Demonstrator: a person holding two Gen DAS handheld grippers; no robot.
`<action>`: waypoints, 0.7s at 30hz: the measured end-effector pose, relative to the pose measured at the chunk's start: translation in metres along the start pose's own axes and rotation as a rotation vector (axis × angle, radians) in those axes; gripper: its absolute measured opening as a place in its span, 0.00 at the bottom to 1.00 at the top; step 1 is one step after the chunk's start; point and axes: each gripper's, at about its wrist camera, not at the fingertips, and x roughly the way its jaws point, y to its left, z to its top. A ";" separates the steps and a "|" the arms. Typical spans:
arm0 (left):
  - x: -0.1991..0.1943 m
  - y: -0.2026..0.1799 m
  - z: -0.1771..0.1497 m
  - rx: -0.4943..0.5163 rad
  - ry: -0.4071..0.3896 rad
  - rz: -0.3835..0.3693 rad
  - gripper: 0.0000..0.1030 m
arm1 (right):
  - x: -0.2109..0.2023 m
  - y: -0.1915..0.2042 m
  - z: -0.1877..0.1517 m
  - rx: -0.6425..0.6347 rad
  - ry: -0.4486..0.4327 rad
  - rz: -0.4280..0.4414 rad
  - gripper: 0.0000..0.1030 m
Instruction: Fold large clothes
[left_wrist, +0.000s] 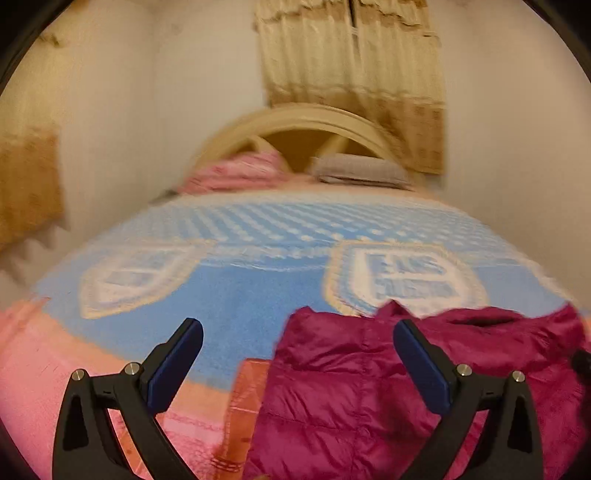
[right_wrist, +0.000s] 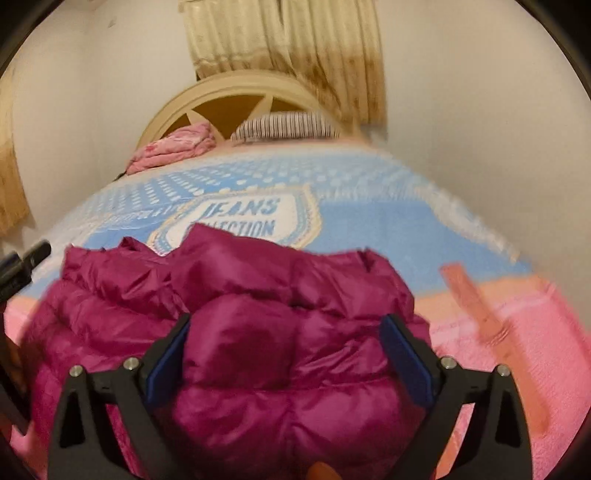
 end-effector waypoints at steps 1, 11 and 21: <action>0.000 0.008 0.001 -0.006 0.026 -0.032 0.99 | 0.002 -0.006 0.002 0.044 0.016 0.040 0.96; 0.071 0.061 -0.041 -0.276 0.425 -0.313 0.99 | -0.002 -0.056 0.003 0.137 0.024 0.023 0.97; 0.022 0.016 -0.025 -0.025 0.297 -0.344 0.12 | -0.005 -0.050 -0.010 0.080 0.034 0.048 0.12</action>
